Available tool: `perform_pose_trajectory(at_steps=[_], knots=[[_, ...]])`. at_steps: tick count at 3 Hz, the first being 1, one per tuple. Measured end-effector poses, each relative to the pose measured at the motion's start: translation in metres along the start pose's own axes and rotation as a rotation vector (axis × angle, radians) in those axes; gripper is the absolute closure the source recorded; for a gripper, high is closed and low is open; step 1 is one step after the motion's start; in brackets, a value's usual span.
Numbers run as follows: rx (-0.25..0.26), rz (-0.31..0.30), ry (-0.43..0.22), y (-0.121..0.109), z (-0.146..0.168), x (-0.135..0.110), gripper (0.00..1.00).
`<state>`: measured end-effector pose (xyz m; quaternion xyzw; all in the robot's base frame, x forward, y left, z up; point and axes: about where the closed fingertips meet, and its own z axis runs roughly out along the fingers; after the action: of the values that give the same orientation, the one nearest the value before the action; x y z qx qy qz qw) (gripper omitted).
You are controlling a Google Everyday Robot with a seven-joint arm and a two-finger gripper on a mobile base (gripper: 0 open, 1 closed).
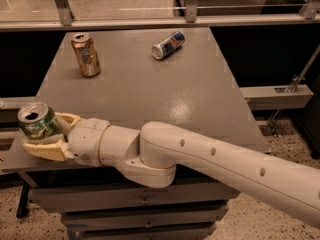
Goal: Knock green can over
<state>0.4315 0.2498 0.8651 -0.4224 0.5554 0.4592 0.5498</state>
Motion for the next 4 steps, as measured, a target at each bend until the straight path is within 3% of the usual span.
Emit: perform_pose_trajectory(at_steps=[1, 2, 3, 4], knots=[[0.036, 0.015, 0.002, -0.020, -0.019, -0.015, 1.00], [0.052, -0.009, 0.022, -0.046, -0.045, -0.059, 1.00], [-0.006, -0.088, 0.064, -0.049, -0.052, -0.119, 1.00], [-0.117, -0.212, 0.172, -0.025, -0.043, -0.169, 1.00]])
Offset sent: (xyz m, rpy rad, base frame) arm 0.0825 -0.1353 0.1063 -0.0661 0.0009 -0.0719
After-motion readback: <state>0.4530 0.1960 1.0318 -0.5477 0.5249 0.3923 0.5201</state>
